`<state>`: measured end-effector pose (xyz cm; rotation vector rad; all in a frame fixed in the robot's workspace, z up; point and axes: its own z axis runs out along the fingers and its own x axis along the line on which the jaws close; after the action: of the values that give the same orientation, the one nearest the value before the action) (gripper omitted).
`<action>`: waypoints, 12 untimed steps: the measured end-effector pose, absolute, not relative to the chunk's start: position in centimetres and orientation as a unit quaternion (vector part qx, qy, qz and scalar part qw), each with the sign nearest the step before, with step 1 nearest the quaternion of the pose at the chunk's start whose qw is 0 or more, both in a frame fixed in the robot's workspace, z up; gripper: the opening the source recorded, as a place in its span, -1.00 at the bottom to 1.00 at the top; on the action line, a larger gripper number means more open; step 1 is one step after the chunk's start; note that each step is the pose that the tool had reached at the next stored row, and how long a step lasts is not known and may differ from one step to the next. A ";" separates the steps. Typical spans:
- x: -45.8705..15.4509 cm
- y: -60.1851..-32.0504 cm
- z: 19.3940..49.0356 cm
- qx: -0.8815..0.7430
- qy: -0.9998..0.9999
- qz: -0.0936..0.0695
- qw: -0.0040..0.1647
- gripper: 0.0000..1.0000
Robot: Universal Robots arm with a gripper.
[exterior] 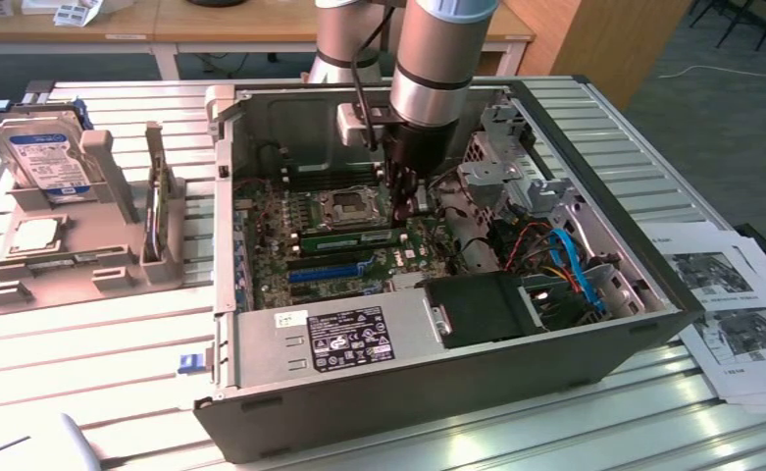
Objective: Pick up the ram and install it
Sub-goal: 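Press down the ram until it locks into place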
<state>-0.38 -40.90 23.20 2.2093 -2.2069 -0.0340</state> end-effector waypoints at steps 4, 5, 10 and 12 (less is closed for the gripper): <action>-0.4 -40.9 23.1 0.708 -0.707 -0.011 0.009 -0.80; -0.4 -40.9 23.1 0.708 -0.707 -0.011 0.009 -0.80; -0.2 -40.9 23.1 0.708 -0.707 -0.011 0.009 -0.80; -0.2 -40.9 23.1 0.708 -0.707 -0.011 0.009 -0.80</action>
<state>-0.19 -40.91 23.10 2.2095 -2.2066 -0.0340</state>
